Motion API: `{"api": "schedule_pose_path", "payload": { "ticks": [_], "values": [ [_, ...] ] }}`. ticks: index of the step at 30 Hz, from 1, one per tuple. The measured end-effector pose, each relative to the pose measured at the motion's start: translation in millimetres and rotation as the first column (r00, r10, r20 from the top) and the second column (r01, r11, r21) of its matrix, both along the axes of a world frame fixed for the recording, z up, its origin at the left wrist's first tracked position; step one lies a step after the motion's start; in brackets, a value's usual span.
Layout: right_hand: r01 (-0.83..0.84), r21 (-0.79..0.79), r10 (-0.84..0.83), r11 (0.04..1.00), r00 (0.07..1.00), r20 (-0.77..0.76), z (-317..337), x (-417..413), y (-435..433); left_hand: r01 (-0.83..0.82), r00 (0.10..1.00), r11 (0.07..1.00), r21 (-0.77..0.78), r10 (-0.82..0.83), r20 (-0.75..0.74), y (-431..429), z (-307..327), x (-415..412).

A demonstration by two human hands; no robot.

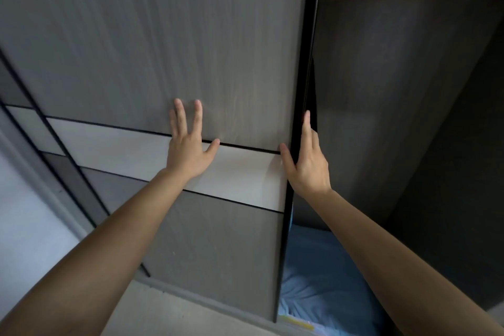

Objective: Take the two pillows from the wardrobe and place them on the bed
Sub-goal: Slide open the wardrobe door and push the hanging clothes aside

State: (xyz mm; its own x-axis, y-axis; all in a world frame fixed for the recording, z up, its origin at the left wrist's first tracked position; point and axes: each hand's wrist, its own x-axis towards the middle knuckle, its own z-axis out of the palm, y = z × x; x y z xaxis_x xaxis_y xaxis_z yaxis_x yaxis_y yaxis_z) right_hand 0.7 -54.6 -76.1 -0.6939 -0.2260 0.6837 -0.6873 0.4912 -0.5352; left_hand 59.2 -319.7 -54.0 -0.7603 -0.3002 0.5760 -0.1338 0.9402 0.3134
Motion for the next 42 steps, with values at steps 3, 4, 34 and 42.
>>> {"api": "schedule_pose_path", "payload": {
  "ticks": [3, 4, 34, 42],
  "values": [
    [0.007, 0.05, -0.003, 0.999, 0.997, -0.079, -1, -4, -24, -0.016, 1.0, 0.996, 0.085, 0.017, -0.004, -16, -4, -2],
    [0.01, 0.055, -0.004, 0.998, 0.996, -0.093, 0, -4, -30, -0.022, 1.0, 0.995, 0.092, 0.023, 0.0, -18, -4, -2],
    [0.116, 0.415, 0.021, 0.902, 0.95, -0.311, -9, -33, -89, 0.057, 0.94, 0.962, -0.268, -0.142, -0.31, -35, 1, -4],
    [0.397, 0.517, -0.237, 0.758, 0.907, -0.349, -37, -35, 39, 0.46, 0.752, 0.736, -0.496, -0.62, -0.224, 72, -9, -48]
  ]
}}
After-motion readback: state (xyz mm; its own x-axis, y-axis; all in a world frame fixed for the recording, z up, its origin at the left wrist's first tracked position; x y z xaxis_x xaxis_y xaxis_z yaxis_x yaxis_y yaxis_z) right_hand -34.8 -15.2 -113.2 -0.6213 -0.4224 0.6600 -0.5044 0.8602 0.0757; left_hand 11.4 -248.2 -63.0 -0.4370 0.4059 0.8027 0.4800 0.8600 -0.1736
